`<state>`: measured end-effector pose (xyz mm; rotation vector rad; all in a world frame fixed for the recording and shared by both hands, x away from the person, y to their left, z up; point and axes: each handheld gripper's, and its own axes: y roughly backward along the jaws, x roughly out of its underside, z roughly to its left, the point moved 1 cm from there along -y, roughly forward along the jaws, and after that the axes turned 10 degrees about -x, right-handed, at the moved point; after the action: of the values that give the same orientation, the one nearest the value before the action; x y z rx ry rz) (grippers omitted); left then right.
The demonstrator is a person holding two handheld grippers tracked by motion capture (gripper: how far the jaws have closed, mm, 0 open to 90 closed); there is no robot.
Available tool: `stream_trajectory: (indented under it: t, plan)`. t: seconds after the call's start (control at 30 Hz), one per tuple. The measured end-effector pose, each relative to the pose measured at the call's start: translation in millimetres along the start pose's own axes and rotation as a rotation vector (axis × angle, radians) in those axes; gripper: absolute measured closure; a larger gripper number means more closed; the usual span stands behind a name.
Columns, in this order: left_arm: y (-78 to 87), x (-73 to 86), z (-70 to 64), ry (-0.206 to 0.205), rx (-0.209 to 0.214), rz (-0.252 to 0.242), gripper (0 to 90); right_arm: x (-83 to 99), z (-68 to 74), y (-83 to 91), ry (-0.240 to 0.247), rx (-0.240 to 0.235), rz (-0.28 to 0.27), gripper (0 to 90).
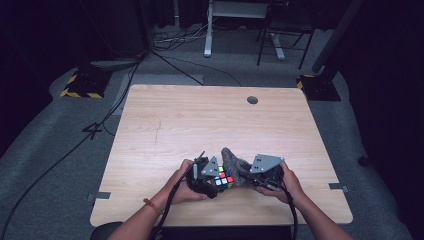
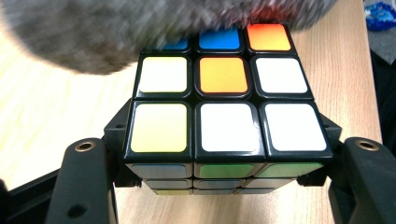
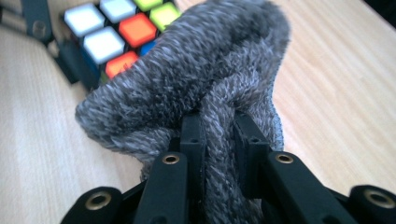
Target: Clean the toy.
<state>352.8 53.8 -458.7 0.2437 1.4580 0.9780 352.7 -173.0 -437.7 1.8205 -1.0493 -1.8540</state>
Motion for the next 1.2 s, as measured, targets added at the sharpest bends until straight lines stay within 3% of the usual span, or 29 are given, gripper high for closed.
stream_trajectory:
  t: [0.2,0.5,0.67,0.8,0.87,0.97,1.2]
  plan:
    - [1.4,-1.5,-0.9,0.0,0.008,-0.018,33.9,-2.6,5.8,1.4,-0.006,-0.071,-0.06,76.6]
    - [-1.1,-1.7,0.2,0.027,0.016,-0.026,33.8,-3.0,3.6,5.9,-0.04,-0.096,-0.146,76.6]
    - [-6.4,-3.4,-2.4,0.003,0.007,-0.003,33.7,-6.3,3.9,10.7,-0.053,-0.132,-0.216,76.7]
    - [-13.3,-6.0,-8.0,-0.033,-0.001,0.023,33.7,-13.2,10.0,8.1,-0.033,-0.161,-0.229,76.8]
    - [-12.8,-6.0,-8.1,-0.038,-0.011,0.023,33.8,-16.5,13.7,5.4,-0.005,-0.132,-0.199,76.8]
    - [-6.9,-5.7,-5.8,-0.031,-0.017,0.001,33.8,-17.1,11.7,7.3,-0.003,-0.079,-0.189,76.8]
    - [6.6,-7.4,-1.7,-0.008,-0.014,-0.073,33.9,-2.6,-2.7,7.0,-0.068,-0.03,-0.153,76.9]
